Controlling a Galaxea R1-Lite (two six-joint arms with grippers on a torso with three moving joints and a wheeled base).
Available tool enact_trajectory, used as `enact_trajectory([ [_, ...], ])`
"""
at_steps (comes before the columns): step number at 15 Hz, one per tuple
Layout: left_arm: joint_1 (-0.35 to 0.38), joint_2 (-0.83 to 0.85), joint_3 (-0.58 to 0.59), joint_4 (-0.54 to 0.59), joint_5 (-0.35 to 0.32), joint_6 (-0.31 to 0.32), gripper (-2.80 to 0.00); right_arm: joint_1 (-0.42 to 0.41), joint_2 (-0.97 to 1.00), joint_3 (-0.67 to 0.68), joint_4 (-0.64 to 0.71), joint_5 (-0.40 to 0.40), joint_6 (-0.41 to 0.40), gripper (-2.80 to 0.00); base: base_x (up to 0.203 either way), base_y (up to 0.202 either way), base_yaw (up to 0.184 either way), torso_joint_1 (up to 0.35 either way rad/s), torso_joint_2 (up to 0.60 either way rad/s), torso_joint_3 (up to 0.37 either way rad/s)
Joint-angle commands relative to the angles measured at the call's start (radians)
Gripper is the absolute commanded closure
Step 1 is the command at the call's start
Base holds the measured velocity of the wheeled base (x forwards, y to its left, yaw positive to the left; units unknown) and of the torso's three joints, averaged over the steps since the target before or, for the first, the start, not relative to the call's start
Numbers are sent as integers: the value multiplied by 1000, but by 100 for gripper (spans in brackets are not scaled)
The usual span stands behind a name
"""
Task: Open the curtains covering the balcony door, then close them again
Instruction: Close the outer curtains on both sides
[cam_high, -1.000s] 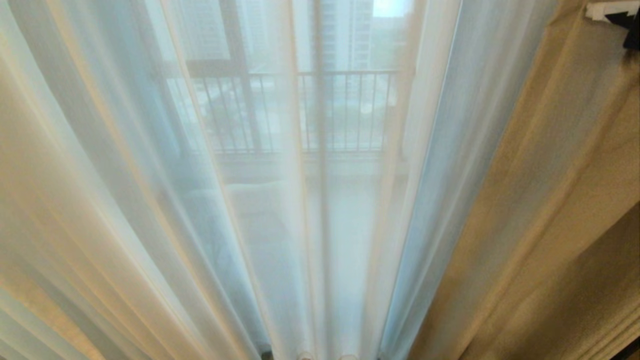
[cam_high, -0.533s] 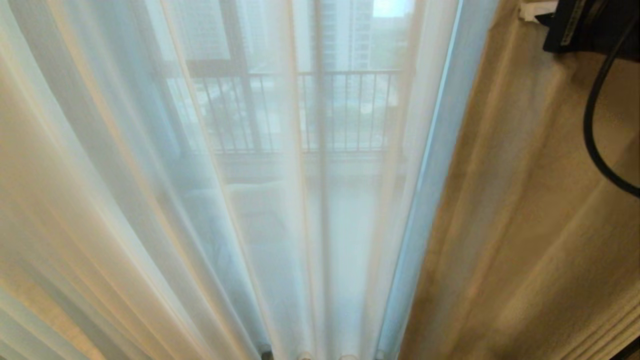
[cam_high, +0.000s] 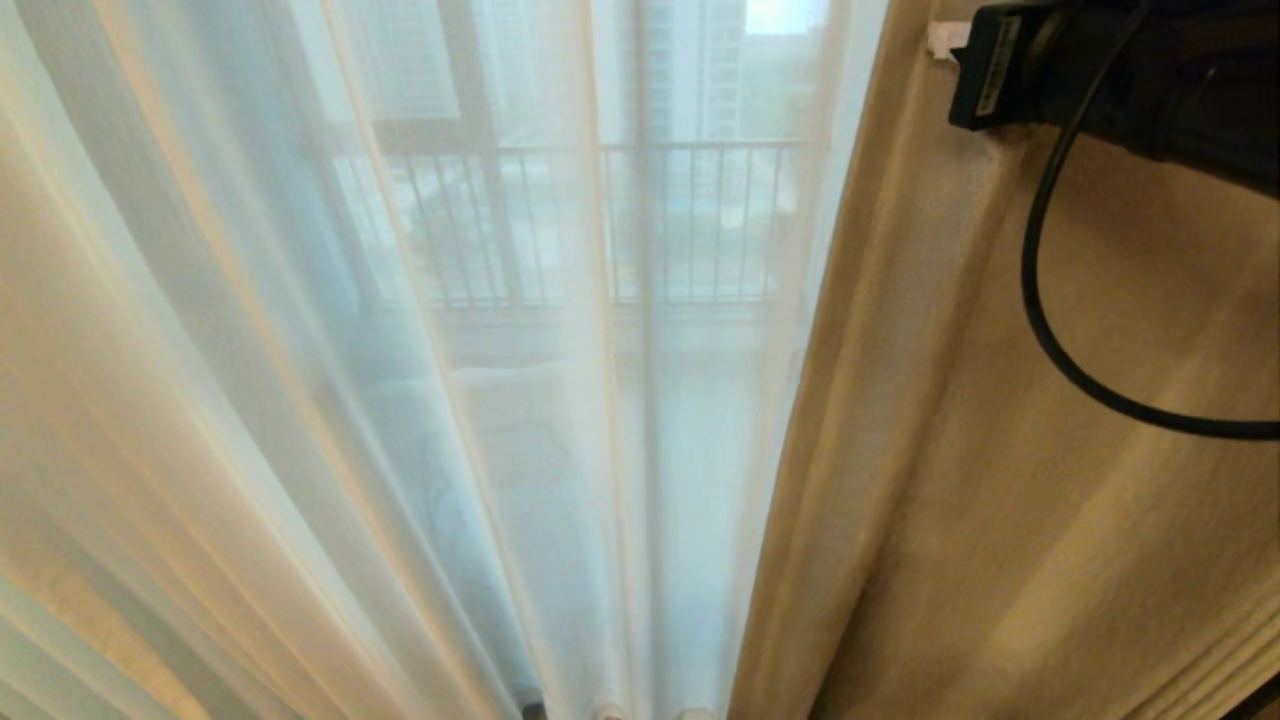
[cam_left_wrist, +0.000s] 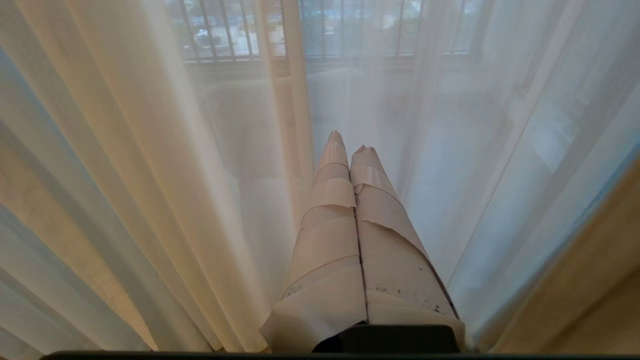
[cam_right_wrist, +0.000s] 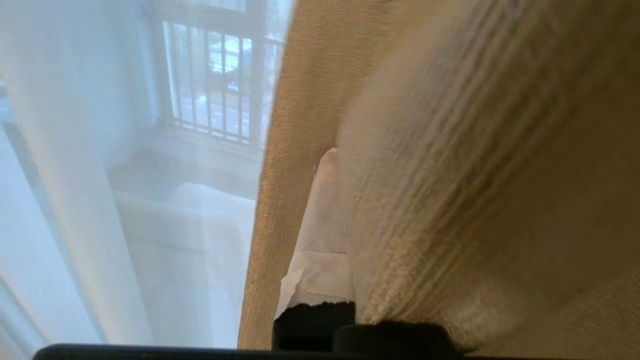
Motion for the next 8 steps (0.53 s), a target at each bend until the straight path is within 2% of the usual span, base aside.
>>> enact_trajectory([
  [1, -1, 0, 0, -1, 0, 0, 0, 26, 41, -1, -19, -2, -4, 0, 0, 0, 0, 0, 0, 0],
  [8, 0, 0, 0, 1, 0, 0, 0, 169, 174, -124, -62, -11, -47, 0, 0, 0, 0, 0, 0, 0],
])
